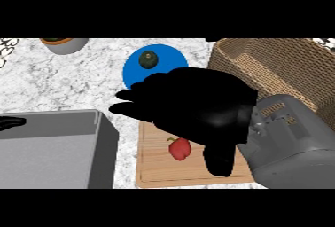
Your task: Pick the bell pepper from the cutting board and place it in the basket
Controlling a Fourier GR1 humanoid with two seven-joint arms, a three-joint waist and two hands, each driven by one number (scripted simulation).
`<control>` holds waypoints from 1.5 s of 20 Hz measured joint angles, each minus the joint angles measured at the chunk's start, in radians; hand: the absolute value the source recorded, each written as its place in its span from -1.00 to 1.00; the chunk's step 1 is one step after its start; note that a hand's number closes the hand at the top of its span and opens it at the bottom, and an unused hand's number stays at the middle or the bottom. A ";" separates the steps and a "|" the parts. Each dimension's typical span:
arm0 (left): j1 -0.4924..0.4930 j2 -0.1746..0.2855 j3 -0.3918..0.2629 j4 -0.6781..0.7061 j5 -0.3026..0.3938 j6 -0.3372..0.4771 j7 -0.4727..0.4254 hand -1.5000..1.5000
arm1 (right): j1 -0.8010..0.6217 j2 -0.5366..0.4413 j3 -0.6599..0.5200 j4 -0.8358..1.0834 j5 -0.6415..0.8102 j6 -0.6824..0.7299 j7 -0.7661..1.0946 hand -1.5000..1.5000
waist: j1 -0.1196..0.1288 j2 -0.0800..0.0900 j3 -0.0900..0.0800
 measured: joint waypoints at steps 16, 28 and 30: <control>-0.146 -0.015 -0.096 0.107 0.007 0.011 -0.055 0.00 | 0.343 -0.018 0.073 -0.056 0.248 -0.196 -0.248 -1.00 | 0.055 0.009 0.013; -0.194 -0.010 -0.134 0.143 0.027 -0.001 -0.065 0.00 | 0.433 -0.001 0.224 0.157 0.495 -0.363 -0.409 -1.00 | 0.071 0.005 0.015; -0.201 -0.009 -0.139 0.149 0.030 -0.002 -0.068 0.00 | 0.439 -0.003 0.238 0.199 0.526 -0.388 -0.437 -1.00 | 0.072 0.004 0.015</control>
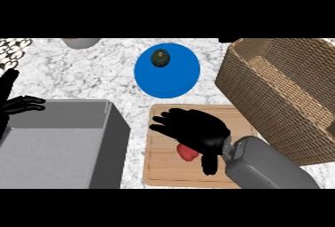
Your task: Pick the bell pepper from the cutting board and place it in the basket
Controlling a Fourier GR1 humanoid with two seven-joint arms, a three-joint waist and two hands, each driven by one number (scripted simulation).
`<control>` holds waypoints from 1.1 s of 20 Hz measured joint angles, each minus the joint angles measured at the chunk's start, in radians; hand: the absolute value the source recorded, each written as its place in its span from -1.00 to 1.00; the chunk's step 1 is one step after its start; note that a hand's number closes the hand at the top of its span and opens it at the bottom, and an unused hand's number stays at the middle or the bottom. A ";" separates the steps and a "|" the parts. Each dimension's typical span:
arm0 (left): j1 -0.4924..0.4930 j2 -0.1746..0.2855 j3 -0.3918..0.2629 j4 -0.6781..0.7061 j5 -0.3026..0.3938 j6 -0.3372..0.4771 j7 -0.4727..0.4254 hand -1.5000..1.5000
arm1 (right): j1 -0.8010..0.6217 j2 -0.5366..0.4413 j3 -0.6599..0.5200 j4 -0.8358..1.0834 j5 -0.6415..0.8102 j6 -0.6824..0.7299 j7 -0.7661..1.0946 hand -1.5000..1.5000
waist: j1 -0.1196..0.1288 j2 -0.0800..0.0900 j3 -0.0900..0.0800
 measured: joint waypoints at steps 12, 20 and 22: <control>-0.026 0.015 -0.024 0.023 0.029 0.002 -0.002 0.00 | -0.011 -0.011 -0.012 0.134 0.033 -0.034 -0.153 -1.00 | -0.002 -0.005 0.000; -0.036 0.026 -0.042 0.045 0.039 0.019 -0.029 0.00 | 0.010 -0.024 0.003 0.146 0.053 -0.033 -0.229 -1.00 | -0.009 -0.008 0.000; -0.039 0.027 -0.043 0.045 0.047 0.019 -0.027 0.00 | 0.013 -0.021 0.010 0.158 0.076 -0.051 -0.231 -1.00 | -0.007 -0.008 0.000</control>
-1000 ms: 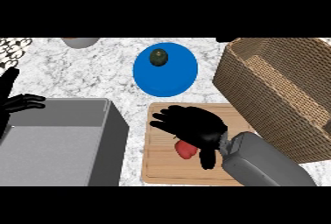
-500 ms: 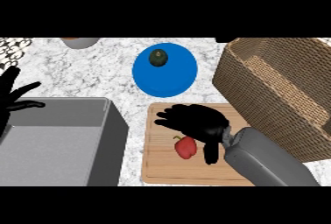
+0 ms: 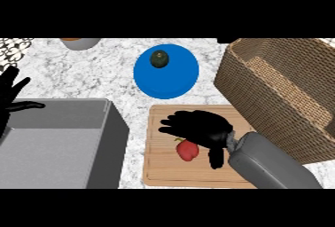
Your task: Pick the bell pepper from the cutting board and place it in the basket
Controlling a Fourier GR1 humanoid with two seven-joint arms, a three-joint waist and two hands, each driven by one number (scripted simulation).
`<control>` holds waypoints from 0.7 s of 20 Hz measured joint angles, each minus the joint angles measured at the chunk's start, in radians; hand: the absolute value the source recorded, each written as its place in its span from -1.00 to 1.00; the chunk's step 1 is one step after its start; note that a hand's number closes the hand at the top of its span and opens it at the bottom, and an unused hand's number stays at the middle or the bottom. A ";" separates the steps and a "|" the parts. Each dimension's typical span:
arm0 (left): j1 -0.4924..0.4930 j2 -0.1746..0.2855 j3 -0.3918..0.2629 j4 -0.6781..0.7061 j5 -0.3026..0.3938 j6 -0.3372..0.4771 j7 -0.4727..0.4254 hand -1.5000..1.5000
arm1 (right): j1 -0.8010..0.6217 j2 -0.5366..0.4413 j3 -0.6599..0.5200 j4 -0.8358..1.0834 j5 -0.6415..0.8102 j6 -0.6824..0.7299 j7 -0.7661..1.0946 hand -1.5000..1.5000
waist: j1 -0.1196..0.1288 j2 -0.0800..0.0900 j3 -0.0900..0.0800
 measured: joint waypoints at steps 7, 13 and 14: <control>-0.013 0.005 -0.014 0.003 0.007 0.016 0.008 0.00 | -0.001 0.011 0.009 0.045 0.065 -0.046 -0.005 -1.00 | 0.003 0.000 -0.001; -0.026 0.012 -0.026 0.009 0.018 0.022 0.013 0.00 | -0.006 0.019 0.067 0.084 0.151 -0.085 -0.027 1.00 | 0.004 0.002 0.000; -0.026 0.011 -0.026 0.009 0.021 0.020 0.008 0.00 | -0.006 0.023 0.074 0.094 0.165 -0.098 -0.033 1.00 | 0.005 0.001 -0.002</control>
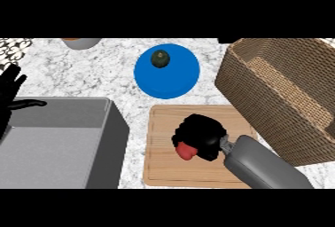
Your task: Pick the bell pepper from the cutting board and place it in the basket
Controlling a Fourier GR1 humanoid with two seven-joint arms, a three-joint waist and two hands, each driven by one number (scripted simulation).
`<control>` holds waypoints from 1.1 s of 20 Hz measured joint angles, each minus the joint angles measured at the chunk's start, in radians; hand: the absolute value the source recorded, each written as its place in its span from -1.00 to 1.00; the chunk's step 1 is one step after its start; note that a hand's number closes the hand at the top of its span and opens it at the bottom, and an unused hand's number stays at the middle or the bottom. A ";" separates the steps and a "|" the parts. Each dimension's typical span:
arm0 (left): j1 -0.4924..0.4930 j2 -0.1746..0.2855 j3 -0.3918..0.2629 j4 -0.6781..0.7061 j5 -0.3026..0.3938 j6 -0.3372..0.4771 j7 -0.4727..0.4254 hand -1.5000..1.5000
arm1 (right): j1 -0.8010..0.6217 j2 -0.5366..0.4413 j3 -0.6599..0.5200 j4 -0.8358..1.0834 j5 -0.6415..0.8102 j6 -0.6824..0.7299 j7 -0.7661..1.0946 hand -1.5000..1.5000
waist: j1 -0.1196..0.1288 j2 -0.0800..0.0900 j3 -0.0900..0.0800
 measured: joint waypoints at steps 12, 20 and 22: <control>0.021 0.030 0.005 0.001 0.036 0.008 -0.010 0.00 | 0.043 0.157 -0.143 0.107 0.013 -0.103 0.258 1.00 | -0.030 0.000 -0.002; 0.041 0.043 0.025 -0.038 0.074 0.004 -0.011 0.00 | 0.059 0.305 -0.367 0.162 -0.061 -0.362 0.754 1.00 | -0.026 0.015 -0.011; 0.027 0.036 0.025 -0.045 0.078 0.003 -0.013 0.00 | 0.040 0.316 -0.385 0.146 -0.091 -0.466 0.844 1.00 | -0.009 0.019 -0.012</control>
